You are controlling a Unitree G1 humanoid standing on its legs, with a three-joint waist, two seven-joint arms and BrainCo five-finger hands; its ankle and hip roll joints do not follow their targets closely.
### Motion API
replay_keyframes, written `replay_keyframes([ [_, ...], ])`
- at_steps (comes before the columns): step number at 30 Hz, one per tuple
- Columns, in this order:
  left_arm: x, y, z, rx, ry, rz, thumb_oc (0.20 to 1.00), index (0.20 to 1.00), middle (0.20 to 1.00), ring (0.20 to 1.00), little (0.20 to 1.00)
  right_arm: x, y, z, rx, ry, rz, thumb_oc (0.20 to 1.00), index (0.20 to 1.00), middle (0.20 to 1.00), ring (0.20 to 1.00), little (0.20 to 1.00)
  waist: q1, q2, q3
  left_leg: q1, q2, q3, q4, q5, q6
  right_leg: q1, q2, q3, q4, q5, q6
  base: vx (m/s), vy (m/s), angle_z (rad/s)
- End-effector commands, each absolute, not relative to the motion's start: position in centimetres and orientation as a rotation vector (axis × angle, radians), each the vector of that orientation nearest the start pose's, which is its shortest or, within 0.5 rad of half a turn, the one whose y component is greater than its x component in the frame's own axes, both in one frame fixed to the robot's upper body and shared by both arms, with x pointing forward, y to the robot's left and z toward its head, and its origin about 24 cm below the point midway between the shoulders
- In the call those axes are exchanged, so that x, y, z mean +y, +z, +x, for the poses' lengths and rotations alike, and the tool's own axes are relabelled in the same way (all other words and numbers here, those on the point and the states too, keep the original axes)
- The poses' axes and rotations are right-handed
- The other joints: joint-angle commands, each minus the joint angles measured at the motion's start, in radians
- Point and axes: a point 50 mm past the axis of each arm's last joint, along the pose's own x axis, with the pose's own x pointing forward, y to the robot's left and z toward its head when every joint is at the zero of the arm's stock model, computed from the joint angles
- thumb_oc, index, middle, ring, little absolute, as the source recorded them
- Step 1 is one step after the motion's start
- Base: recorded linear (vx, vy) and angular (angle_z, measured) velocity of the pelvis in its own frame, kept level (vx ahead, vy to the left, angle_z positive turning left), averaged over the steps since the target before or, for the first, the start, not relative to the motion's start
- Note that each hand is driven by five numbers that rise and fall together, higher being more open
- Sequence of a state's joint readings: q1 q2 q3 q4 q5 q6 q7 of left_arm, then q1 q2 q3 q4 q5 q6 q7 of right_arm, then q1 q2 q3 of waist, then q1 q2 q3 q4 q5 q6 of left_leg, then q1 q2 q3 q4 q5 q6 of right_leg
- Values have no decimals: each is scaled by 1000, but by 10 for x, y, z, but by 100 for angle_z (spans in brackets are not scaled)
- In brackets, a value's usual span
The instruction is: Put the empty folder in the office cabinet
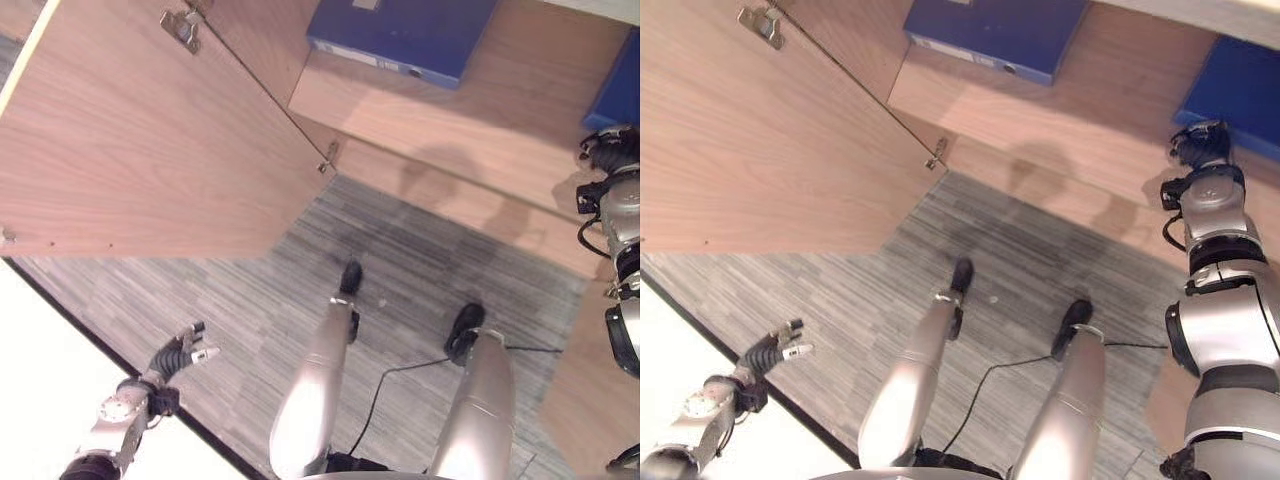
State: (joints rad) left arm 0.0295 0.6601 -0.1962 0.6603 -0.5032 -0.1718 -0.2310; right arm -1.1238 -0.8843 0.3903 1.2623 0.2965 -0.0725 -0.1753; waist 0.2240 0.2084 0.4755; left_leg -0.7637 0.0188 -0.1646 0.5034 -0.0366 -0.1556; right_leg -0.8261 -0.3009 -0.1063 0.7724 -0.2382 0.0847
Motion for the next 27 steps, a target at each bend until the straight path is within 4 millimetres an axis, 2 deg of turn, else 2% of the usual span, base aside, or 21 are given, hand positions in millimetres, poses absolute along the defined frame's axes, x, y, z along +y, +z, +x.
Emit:
replay_keyframes([
  [1,328,-49,175,601,22,190,1000,1000,1000,1000,1000,-383,272,349,-164,-704,-524,200,200,200,200,200,7,-17,-24,-18,59,-15,-34,-32,2,95,-4,-24,-65,-7,51,-12,3,7],
  [7,328,-51,176,603,34,180,1000,1000,1000,1000,1000,-375,263,353,-173,-668,-495,200,200,200,200,200,4,-22,-32,-2,59,-16,-53,-27,-1,116,-2,-28,-88,1,54,-5,3,2],
  [12,328,-53,177,597,70,148,1000,1000,1000,1000,1000,-366,235,356,-168,-615,-431,200,200,200,200,200,-2,-33,-37,30,64,-11,-84,-20,-5,149,4,-39,-120,9,56,0,0,0],
  [13,327,-55,177,595,90,135,1000,1000,1000,1000,1000,-357,222,358,-184,-577,-399,200,200,200,200,200,-8,-42,-39,46,65,-11,-98,-17,-5,167,7,-40,-141,17,56,0,0,0],
  [14,326,-55,177,591,97,127,1000,1000,1000,1000,1000,-352,216,357,-199,-558,-388,200,200,200,200,200,-11,-46,-41,56,66,-10,-108,-16,-6,176,9,-43,-152,21,57,-73,62,-5],
  [15,325,-57,177,589,104,111,1000,1000,1000,1000,1000,-347,208,356,-209,-537,-373,200,200,200,200,200,-13,-46,-39,55,66,-11,-127,23,-3,177,11,-51,-178,63,52,27,27,-8],
  [16,323,-60,175,597,115,99,1000,1000,1000,1000,1000,-341,197,354,-217,-507,-368,200,200,200,200,200,-20,-56,-48,82,69,-11,-136,-7,-6,200,15,-48,-184,35,60,-67,54,-12],
  [17,322,-62,175,596,126,84,1000,1000,1000,1000,1000,-332,191,351,-239,-473,-367,200,200,200,200,200,-25,-58,-45,83,68,-11,-153,28,-3,202,17,-57,-211,76,55,22,8,-9],
  [18,323,-62,175,597,125,86,1000,1000,1000,1000,1000,-332,190,351,-237,-475,-366,200,200,200,200,200,-23,-59,-46,84,69,-11,-156,30,-3,204,17,-58,-214,79,55,-71,53,-2],
  [19,320,-66,173,605,139,64,1000,1000,1000,1000,1000,-318,174,344,-265,-421,-356,200,200,200,200,200,-34,-70,-51,110,70,-8,-180,34,-2,226,22,-63,-244,92,58,13,15,-5],
  [20,320,-66,173,605,138,64,1000,1000,1000,1000,1000,-319,174,344,-265,-421,-356,200,200,200,200,200,-33,-70,-51,110,70,-8,-180,34,-2,226,22,-63,-245,92,58,49,25,0],
  [21,314,-72,168,613,144,31,1000,1000,1000,1000,1000,-305,164,329,-321,-364,-369,200,200,200,200,200,-49,-86,-63,151,71,-2,-217,40,-2,264,26,-70,-295,112,63,45,27,-7],
  [23,311,-78,164,636,149,18,1000,1000,1000,1000,1000,-294,157,319,-359,-333,-362,200,200,200,200,200,-66,-96,-72,186,74,4,-249,44,-1,290,30,-70,-333,129,68,67,55,-12],
  [24,305,-86,159,663,150,3,1000,1000,1000,1000,1000,-280,151,309,-390,-287,-332,200,200,200,200,200,-81,-116,-81,226,79,16,-278,50,0,329,31,-70,-385,156,76,78,69,-16],
  [27,302,-93,153,692,165,-13,1000,1000,1000,1000,1000,-267,146,296,-418,-222,-328,200,200,200,200,200,-102,-142,-99,284,85,35,-322,55,4,386,32,-66,-460,190,85,75,65,-15],
])
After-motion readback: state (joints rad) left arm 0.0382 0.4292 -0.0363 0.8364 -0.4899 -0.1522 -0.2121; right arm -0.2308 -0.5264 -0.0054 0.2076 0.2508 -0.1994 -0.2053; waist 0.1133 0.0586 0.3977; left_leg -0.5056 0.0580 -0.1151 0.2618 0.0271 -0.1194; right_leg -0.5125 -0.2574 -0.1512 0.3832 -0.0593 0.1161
